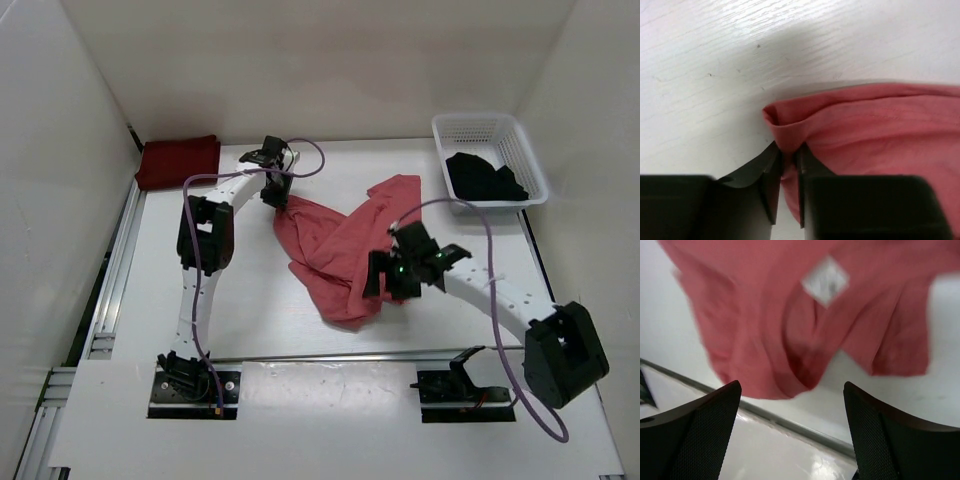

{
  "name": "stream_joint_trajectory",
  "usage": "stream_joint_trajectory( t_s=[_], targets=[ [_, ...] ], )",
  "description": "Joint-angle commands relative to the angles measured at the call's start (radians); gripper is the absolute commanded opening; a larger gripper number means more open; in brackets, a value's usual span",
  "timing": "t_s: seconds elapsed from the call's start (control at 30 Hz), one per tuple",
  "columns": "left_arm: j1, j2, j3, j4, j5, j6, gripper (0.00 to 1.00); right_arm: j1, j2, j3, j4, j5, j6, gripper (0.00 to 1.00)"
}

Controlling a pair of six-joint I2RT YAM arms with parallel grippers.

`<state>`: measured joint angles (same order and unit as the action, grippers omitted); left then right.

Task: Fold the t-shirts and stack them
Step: Flatten out the tshirt

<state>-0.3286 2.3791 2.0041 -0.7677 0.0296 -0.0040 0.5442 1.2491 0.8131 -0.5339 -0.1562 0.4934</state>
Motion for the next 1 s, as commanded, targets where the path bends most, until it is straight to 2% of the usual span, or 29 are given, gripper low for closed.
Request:
stream_joint_trajectory(
  t_s=[0.0, 0.03, 0.23, 0.27, 0.37, 0.4, 0.43, 0.53, 0.57, 0.63, 0.7, 0.77, 0.8, 0.93, 0.97],
  targets=[
    [-0.001, -0.011, -0.013, -0.015, -0.016, 0.004, 0.25, 0.049, 0.013, -0.098, 0.155, -0.006, 0.131, 0.87],
    [-0.001, -0.029, -0.039, -0.015, -0.016, 0.004, 0.21, 0.049, 0.048, -0.123, 0.188, -0.035, 0.14, 0.87],
    [-0.001, -0.13, -0.149, -0.015, -0.022, 0.004, 0.17, 0.082, 0.203, -0.088, 0.334, -0.117, 0.165, 0.87],
    [-0.001, -0.155, -0.181, -0.015, -0.04, 0.004, 0.15, 0.082, 0.216, -0.088, 0.357, -0.129, 0.174, 0.84],
    [0.011, -0.198, -0.246, -0.005, -0.199, 0.004, 0.11, 0.072, 0.26, -0.097, 0.408, -0.138, 0.214, 0.43],
    [0.029, -0.214, -0.269, -0.005, -0.251, 0.004, 0.11, 0.053, 0.28, -0.088, 0.422, -0.138, 0.214, 0.25],
    [0.06, -0.234, -0.316, -0.005, -0.266, 0.004, 0.11, 0.022, 0.28, -0.077, 0.411, -0.149, 0.226, 0.0],
    [0.115, -0.332, -0.398, -0.027, -0.26, 0.004, 0.11, -0.056, 0.293, 0.016, 0.315, -0.114, 0.165, 0.0],
    [0.159, -0.397, -0.454, -0.027, -0.235, 0.004, 0.11, -0.076, 0.306, 0.108, 0.27, -0.086, 0.134, 0.0],
    [0.204, -0.473, -0.517, -0.038, -0.111, 0.004, 0.11, -0.141, 0.334, 0.213, 0.143, -0.052, 0.03, 0.0],
    [0.253, -0.613, -0.625, -0.038, -0.012, 0.004, 0.11, -0.205, 0.381, 0.375, 0.025, -0.04, -0.036, 0.0],
    [0.263, -0.708, -0.698, -0.029, 0.094, 0.004, 0.11, -0.249, 0.471, 0.499, -0.07, -0.069, -0.116, 0.0],
    [0.263, -0.798, -0.775, -0.013, 0.11, 0.004, 0.11, -0.291, 0.51, 0.628, -0.165, -0.094, -0.139, 0.0],
    [0.227, -0.992, -0.95, 0.008, 0.101, 0.004, 0.11, -0.362, 0.688, 0.938, -0.358, -0.144, -0.219, 0.01],
    [0.227, -1.027, -0.982, 0.019, 0.114, 0.004, 0.11, -0.381, 0.735, 0.984, -0.379, -0.144, -0.219, 0.23]
  ],
)
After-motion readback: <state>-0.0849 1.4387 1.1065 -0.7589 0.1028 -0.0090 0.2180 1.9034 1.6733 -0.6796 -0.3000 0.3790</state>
